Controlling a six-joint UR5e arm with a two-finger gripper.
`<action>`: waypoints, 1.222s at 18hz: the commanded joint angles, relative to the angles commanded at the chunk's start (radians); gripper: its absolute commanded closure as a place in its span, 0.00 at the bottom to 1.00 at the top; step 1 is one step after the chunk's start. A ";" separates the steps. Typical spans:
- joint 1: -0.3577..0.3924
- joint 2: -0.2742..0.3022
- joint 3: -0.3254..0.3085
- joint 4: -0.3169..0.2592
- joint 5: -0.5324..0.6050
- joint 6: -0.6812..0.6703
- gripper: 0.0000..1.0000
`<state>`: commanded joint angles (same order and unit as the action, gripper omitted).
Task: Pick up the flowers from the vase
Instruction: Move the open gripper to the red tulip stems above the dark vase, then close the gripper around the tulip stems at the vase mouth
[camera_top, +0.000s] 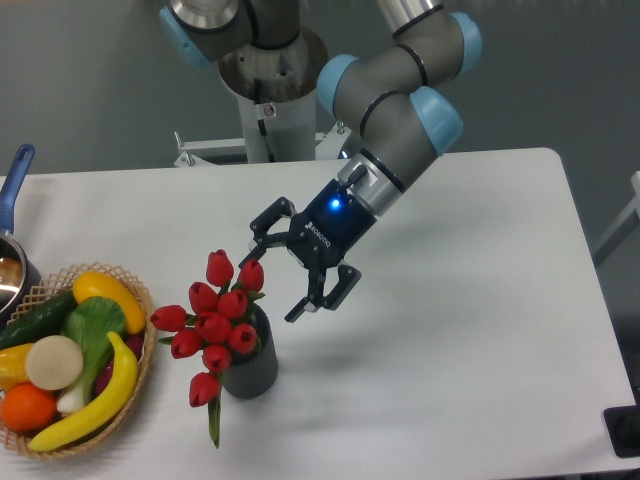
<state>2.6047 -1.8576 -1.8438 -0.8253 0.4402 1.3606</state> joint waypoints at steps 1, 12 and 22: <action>-0.002 -0.005 0.003 0.002 -0.002 0.000 0.00; -0.052 -0.083 0.052 0.037 0.005 -0.002 0.00; -0.066 -0.106 0.075 0.038 0.002 0.000 0.07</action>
<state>2.5387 -1.9635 -1.7687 -0.7869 0.4418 1.3606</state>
